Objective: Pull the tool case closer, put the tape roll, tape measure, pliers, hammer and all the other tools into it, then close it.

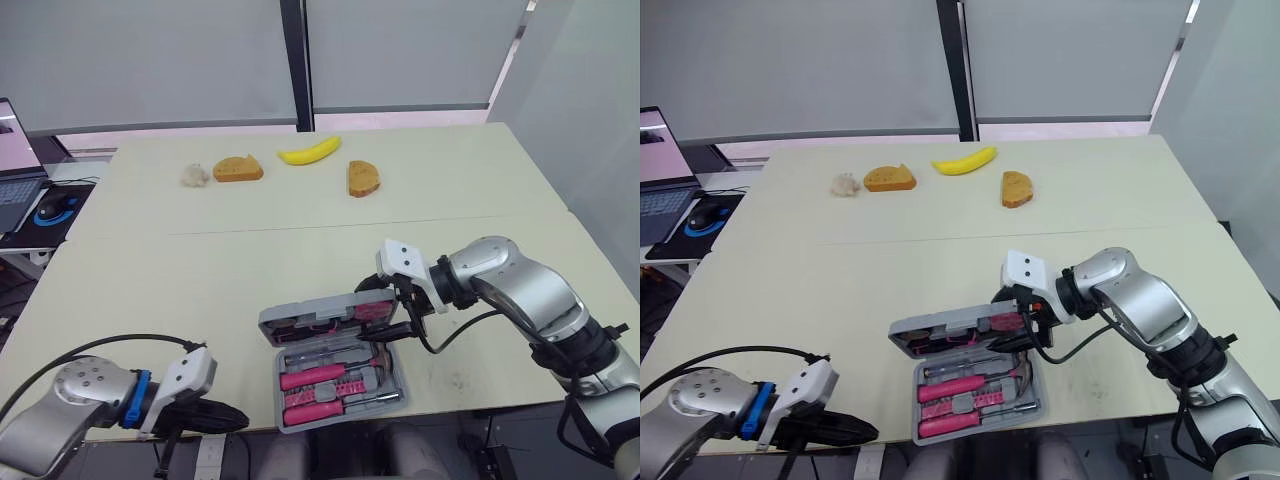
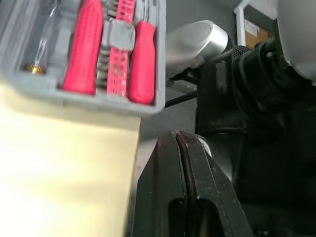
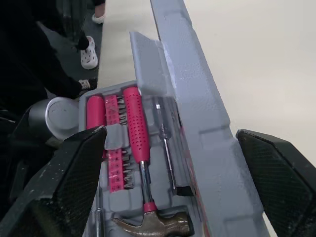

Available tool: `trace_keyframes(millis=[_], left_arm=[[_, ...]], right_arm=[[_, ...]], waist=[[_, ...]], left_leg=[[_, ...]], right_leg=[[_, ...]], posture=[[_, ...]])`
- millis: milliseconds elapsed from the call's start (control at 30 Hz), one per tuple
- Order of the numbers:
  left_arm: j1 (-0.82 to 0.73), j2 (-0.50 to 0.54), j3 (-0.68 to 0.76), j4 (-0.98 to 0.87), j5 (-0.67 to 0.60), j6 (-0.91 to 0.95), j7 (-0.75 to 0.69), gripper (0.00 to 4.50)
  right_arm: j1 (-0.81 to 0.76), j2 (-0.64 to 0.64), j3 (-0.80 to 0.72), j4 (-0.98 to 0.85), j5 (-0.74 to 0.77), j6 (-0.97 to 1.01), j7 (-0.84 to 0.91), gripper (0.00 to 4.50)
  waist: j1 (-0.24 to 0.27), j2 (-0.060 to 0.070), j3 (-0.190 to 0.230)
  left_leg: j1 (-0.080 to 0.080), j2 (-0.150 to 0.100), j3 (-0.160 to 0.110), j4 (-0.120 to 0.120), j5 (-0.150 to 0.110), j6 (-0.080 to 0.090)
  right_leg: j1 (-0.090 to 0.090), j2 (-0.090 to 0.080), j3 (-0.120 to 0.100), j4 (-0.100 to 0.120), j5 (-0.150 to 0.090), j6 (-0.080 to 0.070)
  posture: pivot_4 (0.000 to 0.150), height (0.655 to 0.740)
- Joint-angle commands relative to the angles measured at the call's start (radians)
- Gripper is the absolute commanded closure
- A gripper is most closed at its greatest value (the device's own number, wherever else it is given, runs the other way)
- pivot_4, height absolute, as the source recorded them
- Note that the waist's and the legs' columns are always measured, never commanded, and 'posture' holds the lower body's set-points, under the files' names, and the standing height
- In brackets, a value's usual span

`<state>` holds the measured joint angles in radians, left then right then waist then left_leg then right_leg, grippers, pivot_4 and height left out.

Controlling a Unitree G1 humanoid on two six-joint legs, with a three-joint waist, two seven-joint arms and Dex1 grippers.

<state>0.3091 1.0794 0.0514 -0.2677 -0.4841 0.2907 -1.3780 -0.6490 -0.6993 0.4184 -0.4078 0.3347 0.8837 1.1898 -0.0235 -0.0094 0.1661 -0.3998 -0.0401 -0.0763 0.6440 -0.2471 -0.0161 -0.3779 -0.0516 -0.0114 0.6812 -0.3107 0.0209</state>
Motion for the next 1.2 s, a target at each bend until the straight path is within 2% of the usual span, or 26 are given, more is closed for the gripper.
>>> trace_keyframes(millis=[33,167,333,433,533,667,767,867,1033,1200], left_arm=[[-0.005,0.001,0.024,0.050,0.039,-0.017,0.014,4.50],[-0.048,-0.035,0.002,0.076,0.063,-0.008,0.051,4.50],[-0.103,-0.106,-0.023,0.117,0.120,-0.036,0.117,4.50],[-0.111,-0.136,-0.044,0.133,0.165,-0.069,0.146,4.50],[-0.113,-0.163,-0.061,0.146,0.214,-0.104,0.184,4.50],[-0.122,-0.219,-0.103,0.141,0.279,-0.130,0.255,4.50],[-0.131,-0.256,-0.131,0.109,0.306,-0.109,0.304,4.50],[-0.148,-0.287,-0.169,0.080,0.325,-0.088,0.333,4.50],[-0.203,-0.315,-0.212,0.078,0.356,-0.081,0.358,4.50],[-0.251,-0.334,-0.231,0.110,0.371,-0.089,0.361,4.50]], right_arm=[[0.039,-0.103,-0.051,-0.186,0.060,0.052,0.022,0.03],[0.116,-0.247,-0.151,-0.358,0.167,0.113,0.044,0.03],[0.199,-0.397,-0.285,-0.428,0.213,0.102,0.039,0.03],[0.300,-0.484,-0.292,-0.430,0.098,-0.010,-0.007,0.03],[0.378,-0.514,-0.266,-0.406,-0.007,-0.084,-0.084,0.03],[0.518,-0.555,-0.158,-0.356,-0.257,-0.236,-0.208,0.03],[0.571,-0.513,-0.070,-0.343,-0.368,-0.279,-0.266,0.99],[0.555,-0.425,0.040,-0.286,-0.463,-0.309,-0.286,2.01],[0.487,-0.299,0.172,-0.139,-0.597,-0.393,-0.272,3.20],[0.444,-0.204,0.210,-0.045,-0.627,-0.451,-0.241,4.27]], waist=[[0.006,0.000,0.000],[0.017,-0.001,0.001],[0.019,-0.001,0.001],[0.022,-0.002,0.001],[0.021,-0.002,0.001],[0.022,-0.002,0.001],[0.023,-0.003,0.001],[0.022,-0.004,0.001],[0.021,-0.004,0.001],[0.023,-0.004,0.001]], left_leg=[[0.000,0.000,0.000,0.000,0.000,0.000],[0.000,-0.001,0.000,0.000,0.000,0.000],[0.000,0.000,0.001,0.000,0.000,0.000],[0.000,0.000,0.001,0.000,0.000,0.000],[0.000,0.000,0.002,0.000,0.000,0.000],[0.000,0.000,0.002,0.000,0.000,0.000],[0.000,0.000,0.002,0.001,0.000,0.000],[0.000,0.000,0.002,0.001,0.000,0.000],[0.002,0.000,0.002,0.001,0.000,0.000],[0.002,-0.001,0.001,0.001,0.000,0.000]], right_leg=[[0.000,0.000,0.000,0.000,0.000,0.000],[0.000,-0.001,0.000,-0.001,0.000,0.000],[0.000,-0.001,-0.001,-0.001,0.000,0.000],[0.001,-0.001,-0.001,-0.001,0.000,0.000],[0.001,-0.001,0.000,-0.001,0.000,0.000],[0.001,-0.001,0.000,-0.001,0.000,0.001],[0.001,-0.002,0.000,-0.001,0.000,0.001],[0.002,-0.001,0.000,-0.001,0.000,0.001],[0.004,0.000,-0.001,-0.001,0.000,0.001],[0.004,0.000,0.000,-0.001,0.000,0.001]], posture=[[0.150,0.7400],[0.150,0.7400],[0.150,0.7400],[0.150,0.7400],[0.150,0.7400],[0.150,0.7400],[0.150,0.7400],[0.150,0.7400],[0.150,0.7400],[0.150,0.7400]])
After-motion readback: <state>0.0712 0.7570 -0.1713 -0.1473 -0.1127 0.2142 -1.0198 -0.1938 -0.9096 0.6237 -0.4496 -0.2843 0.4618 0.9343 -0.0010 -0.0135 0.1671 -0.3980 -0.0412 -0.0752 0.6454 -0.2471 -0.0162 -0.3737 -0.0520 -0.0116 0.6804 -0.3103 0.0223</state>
